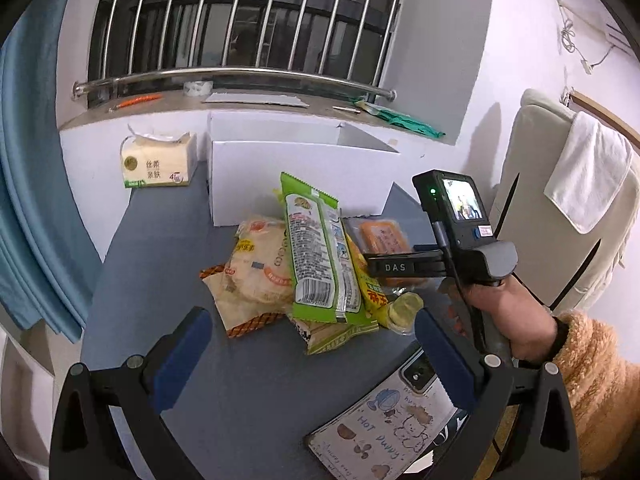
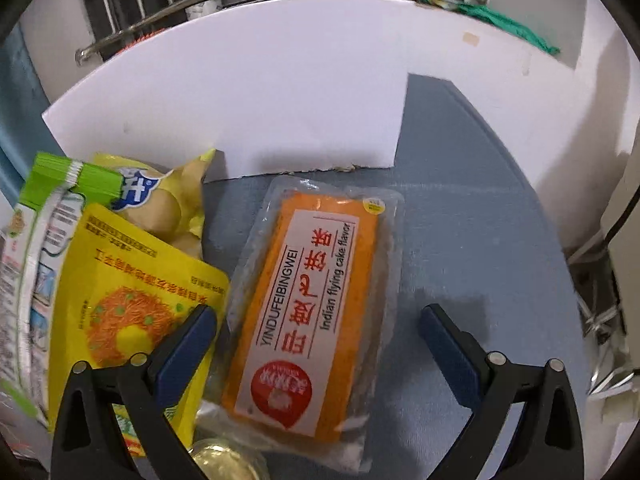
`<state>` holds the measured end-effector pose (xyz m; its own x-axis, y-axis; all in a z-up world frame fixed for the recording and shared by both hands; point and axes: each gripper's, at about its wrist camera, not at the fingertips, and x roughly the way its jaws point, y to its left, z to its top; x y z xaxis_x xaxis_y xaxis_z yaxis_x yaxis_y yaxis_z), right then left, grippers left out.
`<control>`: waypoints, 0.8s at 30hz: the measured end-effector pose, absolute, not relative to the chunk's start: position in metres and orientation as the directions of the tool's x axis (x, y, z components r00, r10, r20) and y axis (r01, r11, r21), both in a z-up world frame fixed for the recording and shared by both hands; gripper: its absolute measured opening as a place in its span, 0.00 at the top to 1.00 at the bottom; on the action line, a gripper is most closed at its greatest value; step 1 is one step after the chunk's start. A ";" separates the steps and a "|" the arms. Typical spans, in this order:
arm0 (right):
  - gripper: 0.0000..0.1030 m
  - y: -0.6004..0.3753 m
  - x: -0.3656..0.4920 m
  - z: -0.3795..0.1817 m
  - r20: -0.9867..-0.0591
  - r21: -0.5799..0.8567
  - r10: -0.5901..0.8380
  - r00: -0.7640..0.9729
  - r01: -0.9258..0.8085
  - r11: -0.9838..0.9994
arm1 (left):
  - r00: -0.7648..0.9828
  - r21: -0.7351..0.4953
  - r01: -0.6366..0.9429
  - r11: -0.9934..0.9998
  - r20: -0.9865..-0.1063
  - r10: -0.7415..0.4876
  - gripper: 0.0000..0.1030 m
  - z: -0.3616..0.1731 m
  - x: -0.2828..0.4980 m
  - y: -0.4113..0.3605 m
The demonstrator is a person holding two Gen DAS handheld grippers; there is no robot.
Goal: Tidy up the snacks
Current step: 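Grasp the orange rectangular packet with the right tool, then lift the orange packet with right tool while left grasps long green barcode bag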
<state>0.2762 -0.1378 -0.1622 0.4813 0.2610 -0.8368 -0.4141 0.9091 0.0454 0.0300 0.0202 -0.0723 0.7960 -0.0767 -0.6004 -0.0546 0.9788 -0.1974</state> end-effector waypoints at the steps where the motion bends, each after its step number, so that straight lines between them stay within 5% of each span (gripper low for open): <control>1: 0.18 -0.136 0.274 -0.162 -0.832 0.013 0.245 0.498 -0.424 0.906 | 0.796 -0.196 -0.056 0.979 -0.600 -0.075 0.00 -0.072 0.029 0.020; 3: 0.38 -0.134 0.268 -0.156 -0.820 0.027 0.278 0.500 -0.451 0.892 | 0.796 -0.187 -0.064 0.980 -0.603 -0.063 0.00 -0.073 0.029 0.020; 7: 0.52 -0.148 0.269 -0.148 -0.812 0.102 0.343 0.472 -0.465 0.880 | 0.793 -0.187 -0.065 0.980 -0.606 -0.063 0.00 -0.073 0.032 0.022; 10: 0.76 -0.166 0.264 -0.135 -0.775 0.142 0.392 0.497 -0.467 0.873 | 0.783 -0.166 -0.065 0.984 -0.620 -0.053 0.00 -0.075 0.038 0.019; 15: 0.79 -0.174 0.246 -0.121 -0.767 0.069 0.371 0.523 -0.508 0.859 | 0.776 -0.139 -0.047 0.989 -0.629 -0.052 0.00 -0.075 0.048 0.011; 19: 0.88 -0.188 0.233 -0.111 -0.734 0.173 0.468 0.493 -0.530 0.830 | 0.768 -0.116 -0.041 0.992 -0.639 -0.043 0.00 -0.076 0.054 0.006; 24: 0.89 -0.189 0.223 -0.090 -0.700 0.159 0.490 0.520 -0.555 0.817 | 0.757 -0.123 -0.038 0.992 -0.652 -0.052 0.00 -0.077 0.068 0.010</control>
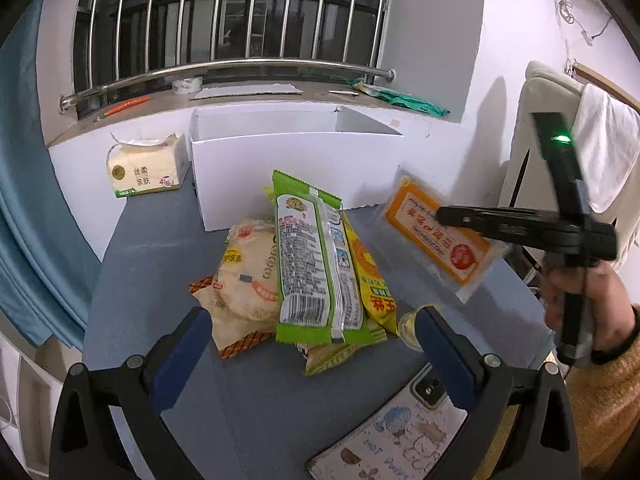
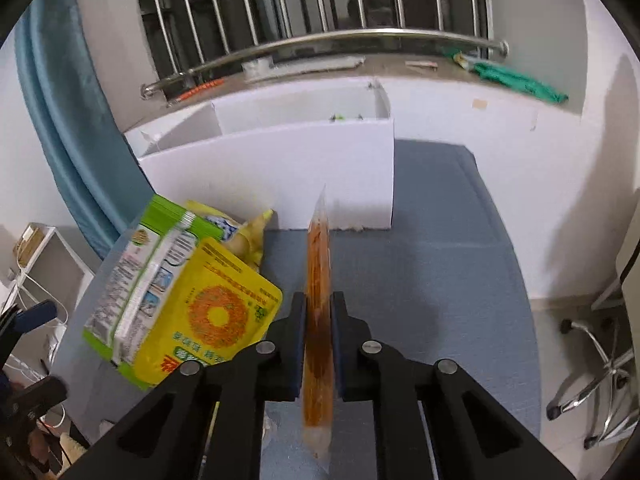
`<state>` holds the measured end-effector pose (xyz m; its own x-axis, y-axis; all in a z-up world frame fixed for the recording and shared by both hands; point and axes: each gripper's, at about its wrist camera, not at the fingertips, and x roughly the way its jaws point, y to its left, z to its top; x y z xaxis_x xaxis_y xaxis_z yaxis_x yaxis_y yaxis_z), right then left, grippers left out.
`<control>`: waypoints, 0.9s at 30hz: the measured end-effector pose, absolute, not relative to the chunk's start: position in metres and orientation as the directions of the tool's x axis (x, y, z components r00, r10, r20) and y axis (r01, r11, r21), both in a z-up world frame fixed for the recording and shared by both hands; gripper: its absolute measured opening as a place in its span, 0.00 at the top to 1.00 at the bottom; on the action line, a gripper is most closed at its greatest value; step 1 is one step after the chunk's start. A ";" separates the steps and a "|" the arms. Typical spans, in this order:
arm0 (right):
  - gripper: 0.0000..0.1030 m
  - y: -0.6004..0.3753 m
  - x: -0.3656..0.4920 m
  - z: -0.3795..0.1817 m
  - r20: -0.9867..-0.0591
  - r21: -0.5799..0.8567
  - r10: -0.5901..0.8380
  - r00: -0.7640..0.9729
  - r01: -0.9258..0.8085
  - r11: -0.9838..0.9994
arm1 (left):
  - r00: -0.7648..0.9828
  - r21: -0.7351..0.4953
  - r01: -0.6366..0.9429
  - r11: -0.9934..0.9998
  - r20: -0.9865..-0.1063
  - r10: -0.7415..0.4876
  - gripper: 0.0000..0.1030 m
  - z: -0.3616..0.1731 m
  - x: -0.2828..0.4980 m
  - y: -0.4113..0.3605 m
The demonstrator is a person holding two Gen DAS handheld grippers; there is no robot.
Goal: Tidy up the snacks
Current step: 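Lift the orange packet with right tool while left grasps long green barcode bag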
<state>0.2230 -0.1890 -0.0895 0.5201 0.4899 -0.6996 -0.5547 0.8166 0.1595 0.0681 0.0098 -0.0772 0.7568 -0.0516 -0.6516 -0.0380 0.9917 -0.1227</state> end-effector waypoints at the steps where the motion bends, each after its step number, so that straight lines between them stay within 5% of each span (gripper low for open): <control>1: 0.89 -0.191 0.221 -0.087 -0.694 0.170 0.501 0.516 -0.559 0.812 | 0.752 -0.131 -0.030 0.991 -0.656 -0.064 0.00 -0.077 0.072 0.011; 9: 0.89 -0.211 0.206 -0.069 -0.654 0.181 0.538 0.532 -0.580 0.794 | 0.689 -0.284 -0.052 0.958 -0.704 -0.172 0.05 -0.095 0.121 0.038; 11: 0.89 -0.216 0.204 -0.070 -0.652 0.180 0.536 0.536 -0.578 0.796 | 0.672 -0.282 -0.049 0.958 -0.719 -0.177 0.27 -0.100 0.130 0.037; 13: 0.89 -0.219 0.202 -0.072 -0.655 0.192 0.538 0.530 -0.572 0.797 | 0.661 -0.220 -0.036 0.975 -0.737 -0.142 0.34 -0.105 0.138 0.030; 16: 0.89 -0.223 0.203 -0.076 -0.659 0.203 0.539 0.525 -0.566 0.799 | 0.673 -0.219 0.005 0.976 -0.721 -0.165 0.56 -0.099 0.137 0.025; 27: 0.89 -0.223 0.198 -0.074 -0.646 0.228 0.563 0.515 -0.574 0.787 | 0.780 -0.228 0.028 0.973 -0.604 -0.164 0.58 -0.050 0.105 0.033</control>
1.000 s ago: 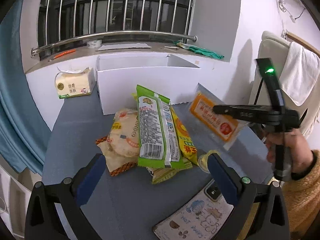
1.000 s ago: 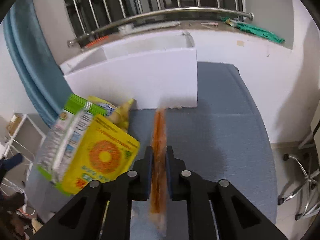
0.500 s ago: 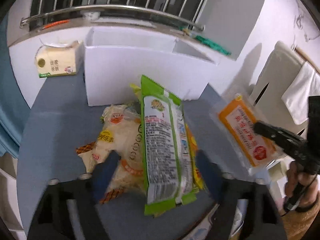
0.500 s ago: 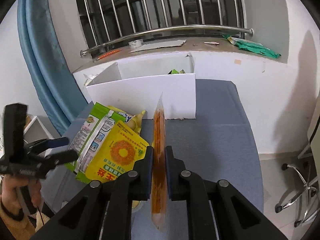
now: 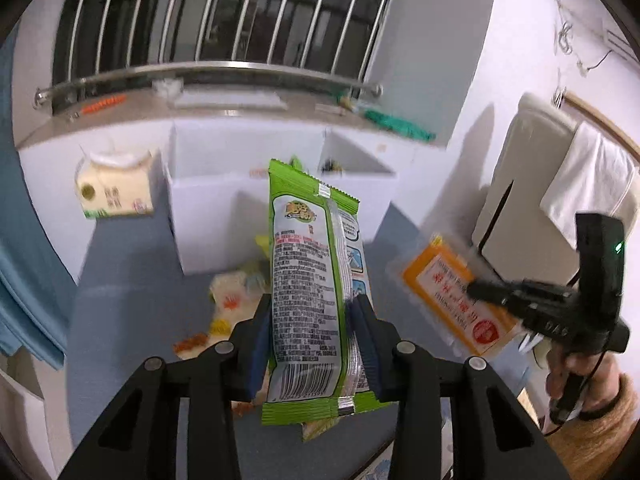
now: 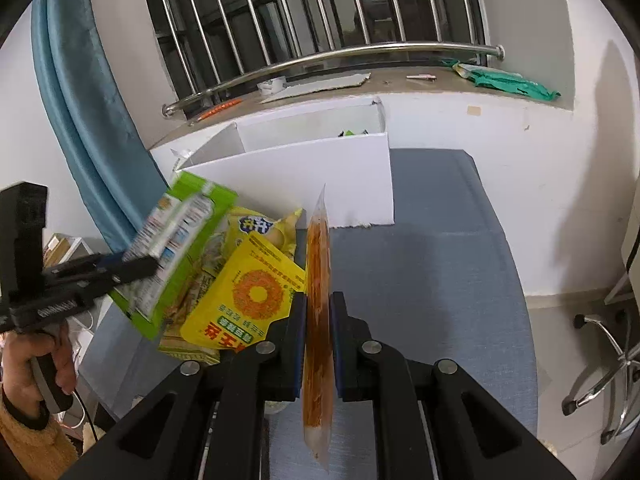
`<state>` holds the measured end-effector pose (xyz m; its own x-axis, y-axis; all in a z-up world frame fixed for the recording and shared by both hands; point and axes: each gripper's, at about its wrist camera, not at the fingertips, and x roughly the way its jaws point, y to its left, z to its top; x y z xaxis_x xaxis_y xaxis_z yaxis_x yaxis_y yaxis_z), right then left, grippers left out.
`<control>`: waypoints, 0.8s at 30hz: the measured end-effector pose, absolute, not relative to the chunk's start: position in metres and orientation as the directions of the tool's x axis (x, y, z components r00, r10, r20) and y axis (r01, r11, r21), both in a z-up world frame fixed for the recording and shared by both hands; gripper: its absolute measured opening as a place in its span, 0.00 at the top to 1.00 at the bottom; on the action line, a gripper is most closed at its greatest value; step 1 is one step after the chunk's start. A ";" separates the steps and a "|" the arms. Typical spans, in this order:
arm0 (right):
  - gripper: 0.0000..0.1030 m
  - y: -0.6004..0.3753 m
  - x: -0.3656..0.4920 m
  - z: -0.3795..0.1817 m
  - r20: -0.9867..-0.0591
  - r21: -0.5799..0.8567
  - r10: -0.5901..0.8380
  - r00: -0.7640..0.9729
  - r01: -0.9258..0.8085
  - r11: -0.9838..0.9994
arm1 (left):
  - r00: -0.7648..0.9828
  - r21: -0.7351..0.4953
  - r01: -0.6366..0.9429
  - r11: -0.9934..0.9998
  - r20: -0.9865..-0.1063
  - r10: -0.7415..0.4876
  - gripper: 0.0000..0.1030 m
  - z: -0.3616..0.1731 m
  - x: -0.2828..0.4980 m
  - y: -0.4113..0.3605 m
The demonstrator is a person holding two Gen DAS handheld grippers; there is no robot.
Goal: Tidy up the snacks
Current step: 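Lift the orange packet with right tool while left grasps long green barcode bag, then carry both held packets into the white box and open both tools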
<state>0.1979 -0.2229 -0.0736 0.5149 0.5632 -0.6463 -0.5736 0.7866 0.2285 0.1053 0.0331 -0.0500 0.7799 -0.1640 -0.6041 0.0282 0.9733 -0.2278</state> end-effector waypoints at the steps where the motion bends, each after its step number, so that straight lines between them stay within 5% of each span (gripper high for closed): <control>1: 0.89 -0.222 0.198 -0.071 -0.642 0.228 0.568 0.515 -0.578 0.783 | 0.790 -0.224 0.025 0.974 -0.592 -0.157 0.58 -0.043 0.104 0.036; 12: 0.89 -0.192 0.228 -0.002 -0.555 0.205 0.623 0.551 -0.635 0.745 | 0.852 -0.281 -0.038 0.959 -0.511 -0.116 0.58 0.014 0.172 0.092; 24: 0.89 -0.114 0.369 0.048 -0.601 0.289 0.617 0.508 -0.582 0.760 | 0.792 -0.284 -0.152 0.947 -0.609 -0.055 0.58 0.008 0.284 0.127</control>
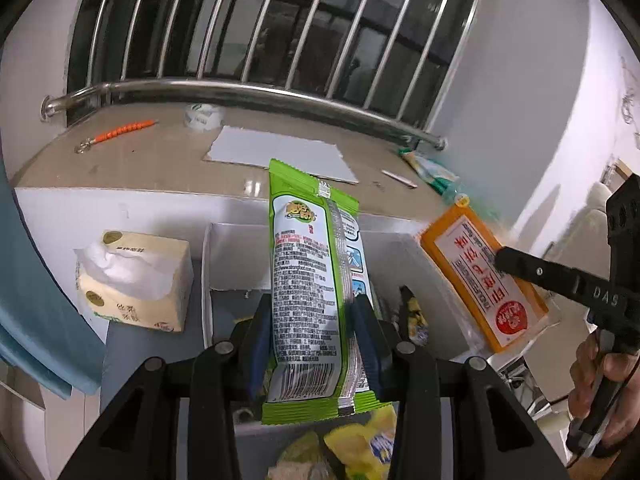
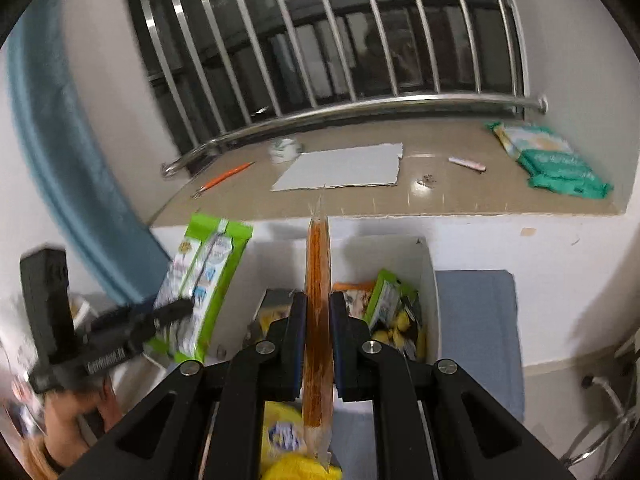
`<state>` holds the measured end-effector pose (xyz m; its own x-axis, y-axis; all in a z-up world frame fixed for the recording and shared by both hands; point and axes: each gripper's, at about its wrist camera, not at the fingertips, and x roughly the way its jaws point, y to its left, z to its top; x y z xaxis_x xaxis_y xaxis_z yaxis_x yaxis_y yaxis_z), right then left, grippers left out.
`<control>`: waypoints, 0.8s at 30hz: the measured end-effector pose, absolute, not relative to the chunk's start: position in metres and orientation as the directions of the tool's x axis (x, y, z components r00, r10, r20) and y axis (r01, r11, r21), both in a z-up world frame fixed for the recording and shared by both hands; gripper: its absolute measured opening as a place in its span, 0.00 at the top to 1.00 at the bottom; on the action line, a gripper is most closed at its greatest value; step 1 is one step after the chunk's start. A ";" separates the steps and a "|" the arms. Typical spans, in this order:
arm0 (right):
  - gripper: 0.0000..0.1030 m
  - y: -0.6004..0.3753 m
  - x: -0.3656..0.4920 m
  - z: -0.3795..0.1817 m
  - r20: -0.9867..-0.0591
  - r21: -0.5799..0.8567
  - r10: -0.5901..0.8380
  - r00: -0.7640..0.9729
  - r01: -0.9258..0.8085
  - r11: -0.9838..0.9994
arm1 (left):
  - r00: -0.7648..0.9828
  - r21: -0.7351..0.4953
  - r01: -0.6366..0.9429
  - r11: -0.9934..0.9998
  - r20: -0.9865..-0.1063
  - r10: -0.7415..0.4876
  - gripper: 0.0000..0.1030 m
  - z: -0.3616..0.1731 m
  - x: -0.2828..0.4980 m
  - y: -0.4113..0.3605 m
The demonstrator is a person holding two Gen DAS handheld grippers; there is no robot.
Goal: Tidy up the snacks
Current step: 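Carry both held packets into the white box and open both tools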
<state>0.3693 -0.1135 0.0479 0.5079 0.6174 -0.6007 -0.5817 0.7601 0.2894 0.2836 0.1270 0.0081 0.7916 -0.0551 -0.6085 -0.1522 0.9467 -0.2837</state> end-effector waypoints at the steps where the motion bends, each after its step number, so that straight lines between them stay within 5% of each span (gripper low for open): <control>1: 0.89 -0.110 0.379 0.046 -0.600 0.318 0.625 0.500 -0.568 0.759 | 0.781 -0.268 -0.156 0.951 -0.623 -0.047 0.57 0.005 0.292 0.127; 3: 0.89 -0.101 0.393 0.040 -0.606 0.346 0.628 0.488 -0.549 0.761 | 0.761 -0.240 -0.170 0.956 -0.648 -0.028 0.55 -0.004 0.303 0.128; 4: 0.88 -0.096 0.396 0.036 -0.610 0.345 0.623 0.489 -0.544 0.765 | 0.743 -0.219 -0.186 0.958 -0.669 -0.009 0.40 -0.009 0.306 0.128; 5: 0.88 -0.090 0.399 0.032 -0.616 0.338 0.617 0.491 -0.542 0.769 | 0.722 -0.199 -0.202 0.959 -0.692 0.009 0.13 -0.014 0.310 0.130; 6: 0.82 -0.085 0.403 0.029 -0.615 0.337 0.618 0.490 -0.545 0.767 | 0.713 -0.188 -0.220 0.957 -0.701 0.026 0.02 -0.018 0.309 0.132; 8: 0.18 -0.080 0.408 0.020 -0.614 0.367 0.644 0.457 -0.557 0.745 | 0.714 -0.184 -0.227 0.956 -0.700 0.035 0.00 -0.023 0.300 0.135; 9: 0.02 -0.080 0.411 0.015 -0.627 0.380 0.642 0.442 -0.545 0.747 | 0.708 -0.185 -0.230 0.955 -0.706 0.034 0.00 -0.026 0.296 0.138; 24: 0.00 -0.133 0.344 0.036 -0.545 0.316 0.643 0.538 -0.579 0.752 | 0.752 -0.106 -0.144 0.984 -0.658 0.039 0.00 0.000 0.222 0.105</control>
<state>0.3439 -0.1333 0.0364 0.5380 0.6430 -0.5451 -0.5787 0.7519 0.3157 0.2220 0.1049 0.0001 0.7521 0.0389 -0.6579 -0.1441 0.9838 -0.1064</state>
